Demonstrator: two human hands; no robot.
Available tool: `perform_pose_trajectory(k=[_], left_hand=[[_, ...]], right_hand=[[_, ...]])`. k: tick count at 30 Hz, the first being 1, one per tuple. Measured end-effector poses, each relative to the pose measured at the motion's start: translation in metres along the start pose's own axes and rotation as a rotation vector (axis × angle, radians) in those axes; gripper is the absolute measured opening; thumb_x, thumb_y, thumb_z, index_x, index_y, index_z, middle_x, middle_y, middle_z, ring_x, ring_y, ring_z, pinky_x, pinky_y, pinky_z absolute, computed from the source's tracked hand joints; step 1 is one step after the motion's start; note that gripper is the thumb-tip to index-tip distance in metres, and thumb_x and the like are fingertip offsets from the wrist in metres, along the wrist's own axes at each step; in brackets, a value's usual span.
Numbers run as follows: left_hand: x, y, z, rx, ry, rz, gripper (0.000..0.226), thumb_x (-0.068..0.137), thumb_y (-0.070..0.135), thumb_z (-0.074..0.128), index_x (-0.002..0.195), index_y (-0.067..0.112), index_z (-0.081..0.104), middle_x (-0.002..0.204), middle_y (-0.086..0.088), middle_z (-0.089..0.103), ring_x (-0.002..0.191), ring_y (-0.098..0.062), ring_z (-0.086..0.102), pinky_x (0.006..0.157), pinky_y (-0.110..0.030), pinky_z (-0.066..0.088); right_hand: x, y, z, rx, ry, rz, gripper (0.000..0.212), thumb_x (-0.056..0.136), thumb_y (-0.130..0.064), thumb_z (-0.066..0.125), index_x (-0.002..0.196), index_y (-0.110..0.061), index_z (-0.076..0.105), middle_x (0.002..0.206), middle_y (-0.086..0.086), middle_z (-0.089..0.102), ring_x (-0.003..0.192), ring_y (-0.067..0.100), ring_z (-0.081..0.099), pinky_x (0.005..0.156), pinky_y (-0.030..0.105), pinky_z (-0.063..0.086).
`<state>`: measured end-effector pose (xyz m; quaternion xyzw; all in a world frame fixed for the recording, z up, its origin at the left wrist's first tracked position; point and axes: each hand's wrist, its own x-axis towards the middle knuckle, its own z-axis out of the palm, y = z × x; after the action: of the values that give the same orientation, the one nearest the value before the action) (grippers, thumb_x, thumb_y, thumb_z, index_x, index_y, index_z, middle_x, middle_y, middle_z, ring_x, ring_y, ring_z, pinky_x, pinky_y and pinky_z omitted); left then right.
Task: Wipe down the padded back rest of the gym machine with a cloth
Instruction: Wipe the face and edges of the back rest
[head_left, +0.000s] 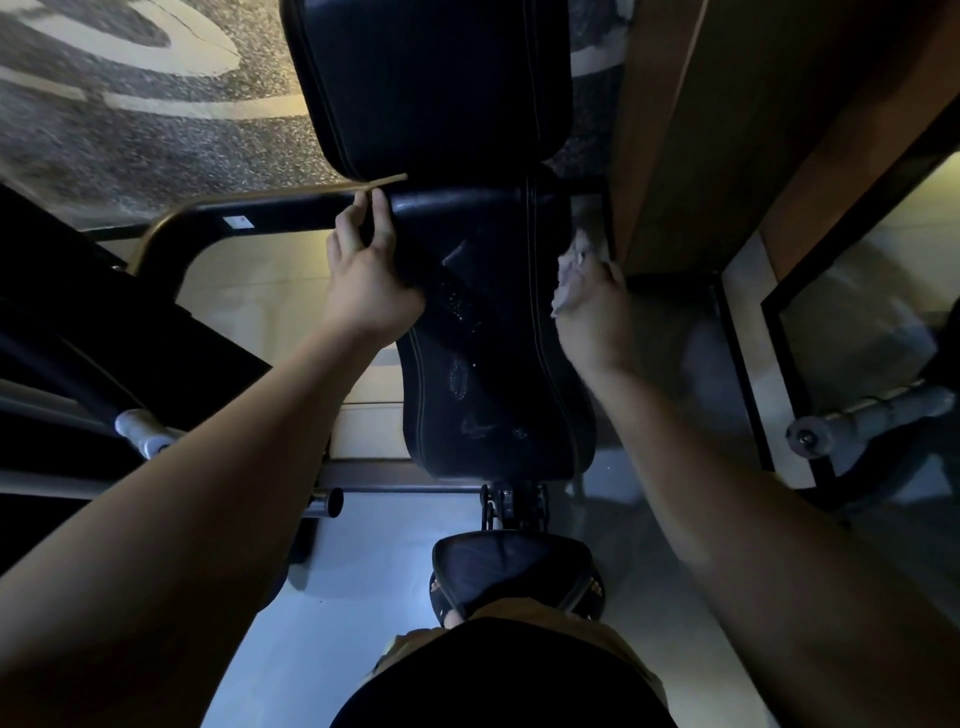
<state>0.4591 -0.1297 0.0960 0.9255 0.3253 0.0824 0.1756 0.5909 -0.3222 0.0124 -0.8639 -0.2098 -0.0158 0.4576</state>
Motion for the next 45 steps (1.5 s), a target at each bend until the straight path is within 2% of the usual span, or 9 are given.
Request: perform_pose_trajectory(k=[3,6,11,16,20,24,28,37,45], left_hand=[[-0.001,0.003,0.002,0.005,0.011,-0.012,0.101,0.082,0.024,0.061,0.163,0.018,0.002,0.164,-0.009,0.004,0.15,-0.034,0.012,0.123,-0.037,0.021],[-0.001,0.001,0.001,-0.002,0.01,-0.015,0.101,0.081,0.022,0.062,0.163,0.019,0.003,0.164,-0.009,0.005,0.15,-0.034,0.013,0.124,-0.038,0.019],[0.0,-0.002,0.001,-0.026,0.018,-0.023,0.101,0.081,0.019,0.063,0.163,0.022,0.004,0.165,-0.005,0.005,0.153,-0.03,0.009,0.12,-0.027,0.014],[0.001,-0.003,-0.004,-0.021,-0.007,-0.015,0.101,0.082,0.019,0.063,0.163,0.022,0.004,0.164,-0.004,0.006,0.153,-0.029,0.008,0.119,-0.028,0.016],[0.001,-0.01,-0.012,-0.031,-0.048,0.032,0.098,0.082,0.021,0.06,0.163,0.02,0.005,0.163,-0.004,0.006,0.154,-0.026,0.004,0.125,-0.034,0.019],[0.0,-0.017,-0.018,-0.069,-0.06,0.06,0.095,0.083,0.017,0.058,0.163,0.022,0.008,0.164,-0.001,0.007,0.153,-0.024,0.007,0.122,-0.027,0.015],[0.0,-0.019,-0.018,-0.107,-0.052,0.068,0.093,0.084,0.016,0.059,0.163,0.024,0.01,0.163,0.0,0.01,0.152,-0.023,0.009,0.116,-0.021,0.011],[0.0,-0.026,-0.019,-0.127,-0.059,0.098,0.092,0.085,0.013,0.058,0.163,0.028,0.012,0.163,0.0,0.011,0.149,-0.025,0.012,0.116,-0.026,0.019],[0.001,-0.026,-0.018,-0.123,-0.048,0.095,0.093,0.085,0.015,0.06,0.163,0.027,0.011,0.163,-0.002,0.011,0.149,-0.027,0.014,0.12,-0.028,0.017]], right_hand=[[0.027,-0.019,-0.007,0.105,0.135,-0.164,0.042,0.105,-0.028,0.048,0.14,-0.005,0.054,0.129,0.018,0.06,0.119,0.025,0.059,0.102,0.027,0.046],[0.024,-0.024,-0.006,0.096,0.247,-0.282,0.034,0.102,-0.021,0.058,0.129,0.0,0.061,0.126,0.018,0.061,0.117,0.025,0.059,0.1,0.029,0.05],[-0.021,0.002,0.014,-0.192,-0.02,-0.535,0.024,0.094,-0.012,0.062,0.118,-0.01,0.065,0.11,0.018,0.056,0.087,0.031,0.06,0.066,0.037,0.055],[0.014,-0.041,0.003,-0.063,0.234,-0.514,0.025,0.099,-0.013,0.056,0.12,-0.004,0.067,0.118,0.019,0.058,0.101,0.027,0.061,0.087,0.027,0.05],[0.027,-0.053,0.009,-0.168,0.241,-0.562,0.031,0.105,-0.017,0.046,0.126,-0.003,0.063,0.126,0.019,0.059,0.12,0.031,0.057,0.105,0.036,0.047],[-0.004,-0.033,0.014,-0.33,0.025,-0.706,0.026,0.103,-0.015,0.048,0.121,-0.005,0.064,0.117,0.015,0.059,0.113,0.035,0.058,0.095,0.044,0.051],[0.01,-0.051,0.003,-0.413,0.128,-0.666,0.022,0.1,-0.018,0.05,0.114,-0.018,0.066,0.115,0.011,0.058,0.104,0.035,0.052,0.085,0.043,0.05],[0.011,-0.066,-0.009,-0.259,0.151,-0.614,0.029,0.096,-0.007,0.052,0.122,-0.007,0.065,0.13,0.022,0.049,0.115,0.031,0.054,0.101,0.033,0.048],[0.007,-0.057,0.023,-0.358,0.136,-0.762,0.021,0.099,-0.005,0.052,0.109,-0.006,0.071,0.101,0.014,0.061,0.097,0.034,0.053,0.095,0.042,0.047]])
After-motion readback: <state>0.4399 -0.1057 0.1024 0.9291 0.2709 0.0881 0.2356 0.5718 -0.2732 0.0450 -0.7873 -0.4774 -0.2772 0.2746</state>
